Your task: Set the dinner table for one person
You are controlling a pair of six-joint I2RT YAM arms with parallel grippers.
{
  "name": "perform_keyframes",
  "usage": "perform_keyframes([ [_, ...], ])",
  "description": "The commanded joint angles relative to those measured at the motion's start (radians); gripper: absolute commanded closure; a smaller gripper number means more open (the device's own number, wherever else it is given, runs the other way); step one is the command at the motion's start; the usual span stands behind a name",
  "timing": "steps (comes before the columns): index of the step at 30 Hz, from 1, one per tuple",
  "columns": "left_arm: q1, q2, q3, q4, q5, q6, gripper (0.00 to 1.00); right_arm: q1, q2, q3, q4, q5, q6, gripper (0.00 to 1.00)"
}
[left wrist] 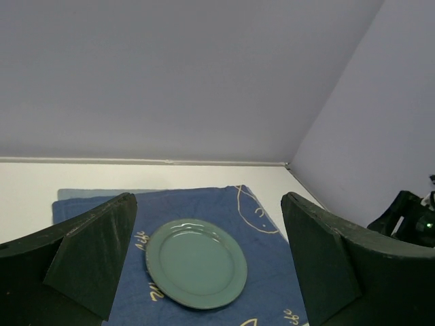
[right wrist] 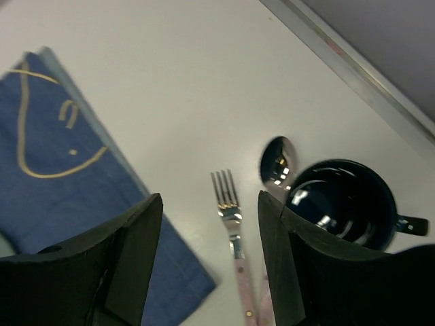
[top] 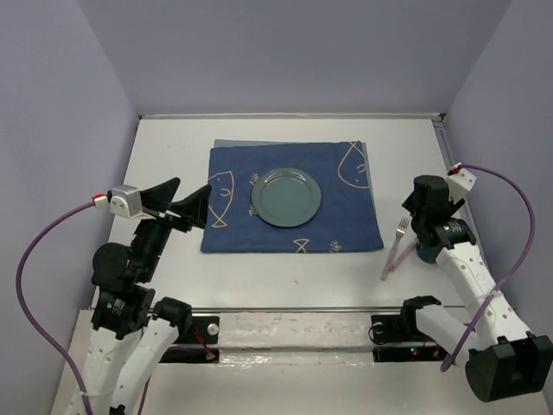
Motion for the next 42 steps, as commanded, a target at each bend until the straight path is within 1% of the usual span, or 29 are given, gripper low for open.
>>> perform_keyframes([
  [1, -0.050, -0.038, 0.019, 0.029, -0.029, 0.029, 0.01, -0.044, 0.014, 0.029, -0.186, 0.131, 0.073, 0.36],
  [5, -0.106, -0.046, 0.022, 0.025, -0.034, 0.032, 0.01, -0.093, 0.042, 0.032, -0.229, 0.088, 0.118, 0.39],
  [6, -0.116, -0.048, 0.025, 0.023, -0.034, 0.036, 0.01, -0.107, 0.072, 0.032, -0.234, 0.064, 0.119, 0.30],
  [7, -0.136, -0.055, 0.025, 0.023, -0.037, 0.037, 0.01, -0.127, 0.094, 0.032, -0.234, 0.033, 0.118, 0.28],
  [9, -0.152, -0.065, 0.031, 0.015, -0.046, 0.044, 0.01, -0.170, 0.138, 0.030, -0.248, -0.024, 0.133, 0.30],
  [11, -0.169, -0.080, 0.034, 0.008, -0.058, 0.050, 0.01, -0.190, 0.200, 0.006, -0.246, -0.038, 0.162, 0.32],
  [15, -0.196, -0.092, 0.037, 0.002, -0.093, 0.060, 0.01, -0.202, 0.251, -0.020, -0.242, -0.035, 0.196, 0.41],
  [18, -0.213, -0.092, 0.039, 0.000, -0.089, 0.063, 0.01, -0.213, 0.252, -0.031, -0.216, -0.026, 0.188, 0.53],
  [19, -0.215, -0.092, 0.039, -0.001, -0.090, 0.063, 0.01, -0.213, 0.254, -0.032, -0.211, -0.016, 0.185, 0.60],
  [20, -0.218, -0.092, 0.040, -0.001, -0.090, 0.063, 0.01, -0.222, 0.261, -0.031, -0.203, -0.013, 0.179, 0.63],
  [23, -0.222, -0.094, 0.040, -0.001, -0.090, 0.064, 0.01, -0.222, 0.283, -0.028, -0.170, 0.001, 0.149, 0.66],
  [26, -0.225, -0.092, 0.040, -0.003, -0.090, 0.064, 0.01, -0.248, 0.323, -0.005, -0.159, -0.004, 0.123, 0.68],
  [27, -0.225, -0.092, 0.040, -0.003, -0.090, 0.066, 0.01, -0.248, 0.346, 0.000, -0.156, -0.004, 0.116, 0.72],
  [29, -0.224, -0.094, 0.040, -0.003, -0.093, 0.066, 0.01, -0.271, 0.358, 0.007, -0.145, -0.018, 0.106, 0.74],
  [32, -0.225, -0.094, 0.040, -0.005, -0.096, 0.066, 0.01, -0.280, 0.367, 0.012, -0.133, -0.029, 0.096, 0.86],
  [34, -0.225, -0.092, 0.039, -0.005, -0.098, 0.066, 0.01, -0.280, 0.357, 0.018, -0.137, 0.003, 0.090, 1.00],
  [37, -0.227, -0.086, 0.039, -0.005, -0.093, 0.067, 0.01, -0.280, 0.309, 0.055, -0.165, 0.045, 0.080, 1.00],
  [38, -0.227, -0.083, 0.039, -0.005, -0.092, 0.067, 0.01, -0.280, 0.288, 0.075, -0.182, 0.084, 0.078, 1.00],
  [39, -0.227, -0.080, 0.039, -0.005, -0.090, 0.067, 0.01, -0.280, 0.239, 0.120, -0.214, 0.108, 0.075, 1.00],
  [41, -0.229, -0.083, 0.039, -0.003, -0.090, 0.067, 0.01, -0.280, 0.161, 0.168, -0.216, 0.103, 0.023, 1.00],
  [42, -0.229, -0.086, 0.034, -0.001, -0.098, 0.069, 0.01, -0.261, 0.142, 0.216, -0.209, 0.094, 0.008, 1.00],
])
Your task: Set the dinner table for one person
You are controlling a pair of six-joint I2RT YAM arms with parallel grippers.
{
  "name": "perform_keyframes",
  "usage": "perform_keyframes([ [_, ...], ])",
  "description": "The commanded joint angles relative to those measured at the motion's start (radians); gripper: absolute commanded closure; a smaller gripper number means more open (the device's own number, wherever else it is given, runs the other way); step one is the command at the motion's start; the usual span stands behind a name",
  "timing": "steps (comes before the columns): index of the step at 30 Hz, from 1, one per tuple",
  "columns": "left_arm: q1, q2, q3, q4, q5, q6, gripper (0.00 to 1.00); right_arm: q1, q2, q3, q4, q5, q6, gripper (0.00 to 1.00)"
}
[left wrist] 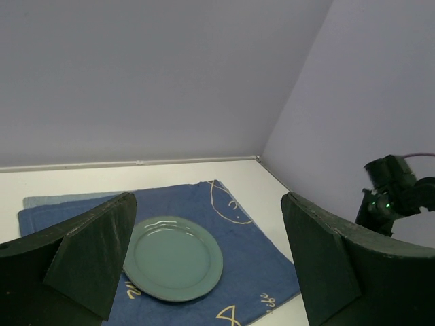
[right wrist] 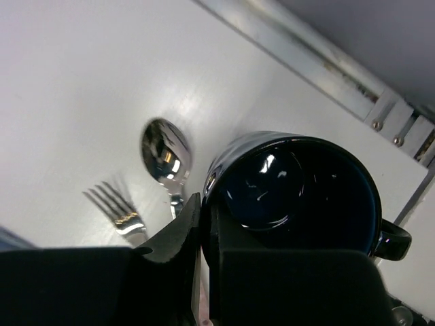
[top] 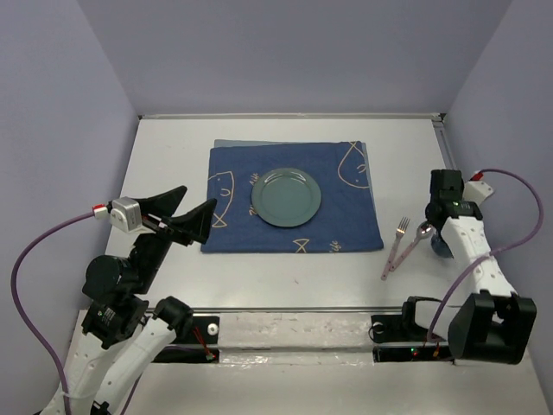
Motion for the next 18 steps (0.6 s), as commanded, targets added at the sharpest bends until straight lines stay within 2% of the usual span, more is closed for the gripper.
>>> perform_keyframes([
  [1, -0.007, -0.007, 0.032, 0.037, -0.016, 0.023, 0.01, 0.062, -0.158, 0.203, 0.023, 0.075, -0.099, 1.00],
  [3, -0.006, -0.007, 0.030, 0.039, -0.019, 0.024, 0.01, 0.131, -0.133, 0.252, 0.066, 0.017, -0.158, 1.00],
  [5, -0.004, 0.004, 0.029, 0.040, -0.013, 0.026, 0.01, 0.282, -0.063, 0.344, 0.104, -0.034, -0.239, 1.00],
  [8, -0.004, 0.022, 0.024, 0.039, -0.014, 0.031, 0.01, 0.452, 0.167, 0.510, 0.126, -0.016, -0.380, 1.00],
  [9, -0.004, 0.025, 0.024, 0.037, -0.021, 0.031, 0.01, 0.471, 0.227, 0.551, 0.126, 0.000, -0.402, 1.00],
  [10, -0.004, 0.028, 0.023, 0.037, -0.024, 0.032, 0.01, 0.480, 0.340, 0.596, 0.128, -0.040, -0.416, 1.00],
  [13, -0.001, 0.040, 0.021, 0.034, -0.037, 0.035, 0.01, 0.491, 0.513, 0.731, 0.172, -0.133, -0.471, 1.00],
  [18, 0.000, 0.054, 0.019, 0.031, -0.054, 0.041, 0.01, 0.500, 0.719, 0.955, 0.214, -0.247, -0.576, 1.00],
])
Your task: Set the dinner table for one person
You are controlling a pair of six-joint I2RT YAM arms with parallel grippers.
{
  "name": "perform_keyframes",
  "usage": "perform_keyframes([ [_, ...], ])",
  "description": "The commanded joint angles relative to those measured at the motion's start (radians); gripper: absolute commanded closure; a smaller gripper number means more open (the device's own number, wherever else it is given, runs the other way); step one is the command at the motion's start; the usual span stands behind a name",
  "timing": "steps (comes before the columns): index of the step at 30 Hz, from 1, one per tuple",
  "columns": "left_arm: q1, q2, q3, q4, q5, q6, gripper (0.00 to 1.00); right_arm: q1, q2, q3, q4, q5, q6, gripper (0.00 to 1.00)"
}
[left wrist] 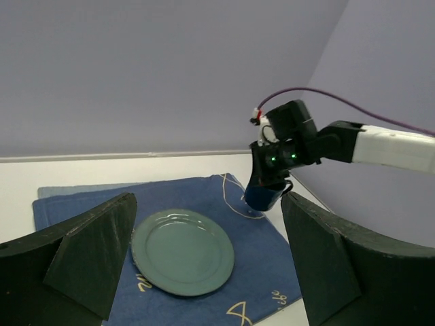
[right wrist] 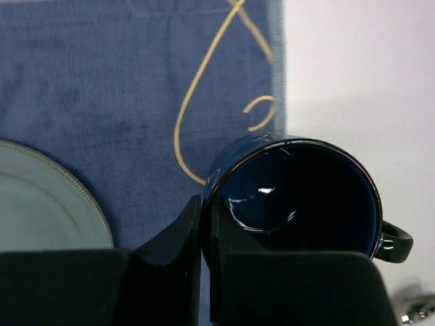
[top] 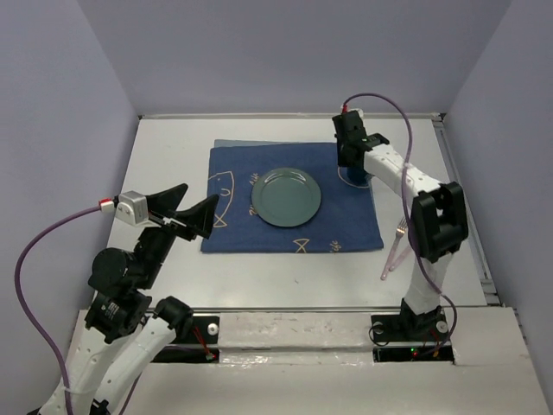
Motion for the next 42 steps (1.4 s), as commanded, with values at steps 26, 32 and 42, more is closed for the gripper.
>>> perform_keyframes([
  [26, 0.003, 0.077, 0.021, 0.023, -0.043, 0.033, 0.01, -0.090, 0.378, 0.471, 0.061, -0.252, -0.152, 1.00],
  [32, 0.005, 0.075, 0.021, 0.023, -0.045, 0.034, 0.01, -0.099, 0.395, 0.466, 0.061, -0.268, -0.143, 1.00],
  [42, 0.008, 0.077, 0.021, 0.021, -0.042, 0.034, 0.01, -0.099, 0.388, 0.498, 0.060, -0.292, -0.139, 1.00],
])
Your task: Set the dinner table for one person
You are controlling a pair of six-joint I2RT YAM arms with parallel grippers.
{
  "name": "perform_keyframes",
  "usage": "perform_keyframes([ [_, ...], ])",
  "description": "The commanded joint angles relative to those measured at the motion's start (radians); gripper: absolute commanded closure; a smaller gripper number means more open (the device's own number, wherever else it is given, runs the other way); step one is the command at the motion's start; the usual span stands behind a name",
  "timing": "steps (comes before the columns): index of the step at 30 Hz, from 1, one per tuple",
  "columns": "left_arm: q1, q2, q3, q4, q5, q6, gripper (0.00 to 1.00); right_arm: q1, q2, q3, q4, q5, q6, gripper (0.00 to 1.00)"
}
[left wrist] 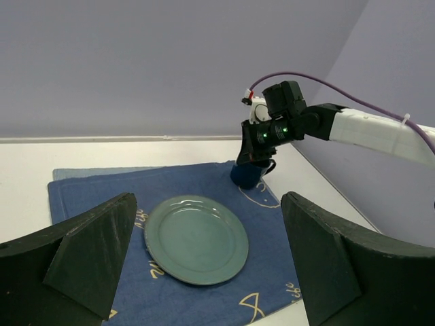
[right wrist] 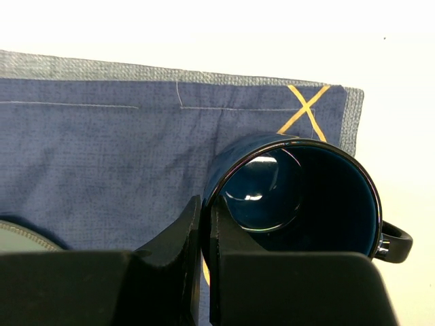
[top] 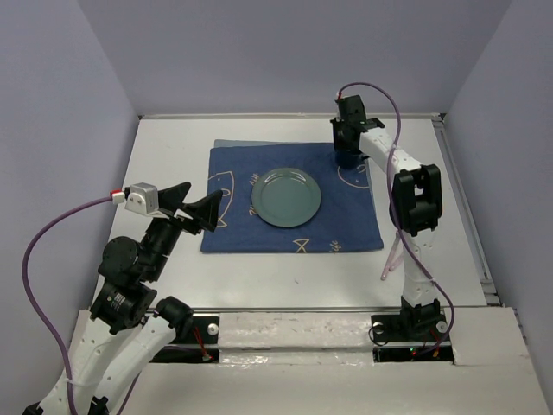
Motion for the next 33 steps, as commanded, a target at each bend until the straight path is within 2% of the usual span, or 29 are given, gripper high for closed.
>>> perform_keyframes([
  [1, 0.006, 0.010, 0.019, 0.035, -0.001, 0.020, 0.01, 0.004, -0.023, 0.093, 0.064, -0.020, -0.005, 1.00],
  [13, 0.008, 0.011, 0.019, 0.035, -0.003, 0.019, 0.01, 0.004, 0.054, 0.084, 0.058, 0.038, -0.006, 0.98],
  [15, 0.008, 0.011, 0.019, 0.035, -0.003, 0.019, 0.01, 0.004, 0.040, 0.084, 0.059, 0.058, 0.002, 0.68],
  [16, 0.009, 0.011, 0.019, 0.035, -0.001, 0.019, 0.01, 0.004, 0.033, 0.087, 0.059, 0.056, 0.004, 0.40],
  [18, 0.009, 0.011, 0.021, 0.035, -0.001, 0.019, 0.01, 0.004, -0.003, 0.090, 0.059, 0.052, 0.013, 0.23],
  [22, 0.012, 0.005, 0.022, 0.035, 0.002, 0.017, 0.01, 0.004, -0.110, 0.087, 0.059, 0.038, 0.034, 0.20],
  [26, 0.015, -0.007, 0.024, 0.033, 0.006, 0.016, 0.01, 0.004, -0.305, -0.042, 0.064, 0.091, 0.100, 0.20],
  [30, 0.018, -0.038, 0.026, 0.036, 0.014, 0.011, 0.01, -0.005, -0.584, -0.519, 0.167, 0.193, 0.276, 0.23],
  [32, 0.018, -0.062, 0.022, 0.045, 0.015, 0.007, 0.01, -0.005, -0.743, -0.688, 0.181, 0.266, 0.349, 0.28],
  [33, 0.018, -0.067, 0.022, 0.044, 0.015, 0.008, 0.01, -0.014, -0.797, -0.838, 0.179, 0.288, 0.417, 0.30],
])
